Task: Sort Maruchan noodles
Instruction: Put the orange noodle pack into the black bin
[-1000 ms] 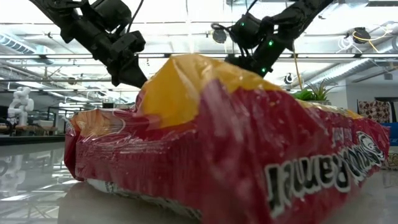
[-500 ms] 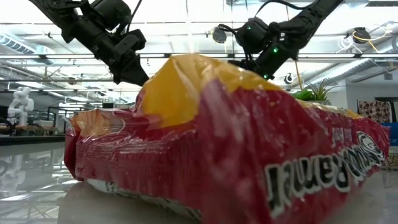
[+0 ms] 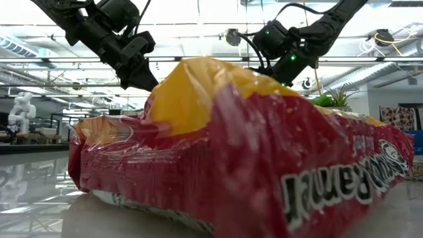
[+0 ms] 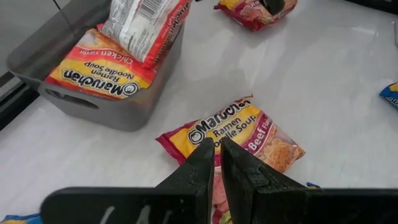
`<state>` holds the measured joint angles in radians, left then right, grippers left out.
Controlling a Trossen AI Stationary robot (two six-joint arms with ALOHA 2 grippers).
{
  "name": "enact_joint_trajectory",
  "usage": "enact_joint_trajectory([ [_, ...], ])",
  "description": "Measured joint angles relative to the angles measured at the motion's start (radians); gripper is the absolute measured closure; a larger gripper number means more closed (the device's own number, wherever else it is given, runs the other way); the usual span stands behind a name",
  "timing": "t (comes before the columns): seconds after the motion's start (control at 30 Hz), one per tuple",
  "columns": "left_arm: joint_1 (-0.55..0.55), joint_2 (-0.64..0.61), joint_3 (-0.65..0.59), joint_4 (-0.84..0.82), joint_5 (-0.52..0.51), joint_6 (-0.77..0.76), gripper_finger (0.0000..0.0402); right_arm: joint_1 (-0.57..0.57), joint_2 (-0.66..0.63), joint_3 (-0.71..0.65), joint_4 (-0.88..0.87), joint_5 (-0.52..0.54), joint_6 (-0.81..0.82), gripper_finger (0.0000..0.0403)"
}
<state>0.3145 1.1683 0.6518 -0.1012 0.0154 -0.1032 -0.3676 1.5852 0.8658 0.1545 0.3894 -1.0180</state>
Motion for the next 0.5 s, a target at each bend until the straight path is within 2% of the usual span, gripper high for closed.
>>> enact_joint_trajectory([
  [0.2, 0.000, 0.000, 0.000, 0.000, 0.000, 0.002, 0.0369, -0.006, 0.000, 0.000, 0.004, 0.004, 0.008, 0.0389],
  [0.37, 0.000, 0.000, 0.000, 0.001, 0.000, 0.004, 0.0369, 0.003, 0.000, 0.005, 0.091, 0.053, -0.099, 0.0399],
  [0.5, 0.000, 0.000, 0.000, 0.002, 0.000, 0.000, 0.0369, 0.015, 0.000, 0.094, 0.079, 0.081, -0.208, 0.0402],
])
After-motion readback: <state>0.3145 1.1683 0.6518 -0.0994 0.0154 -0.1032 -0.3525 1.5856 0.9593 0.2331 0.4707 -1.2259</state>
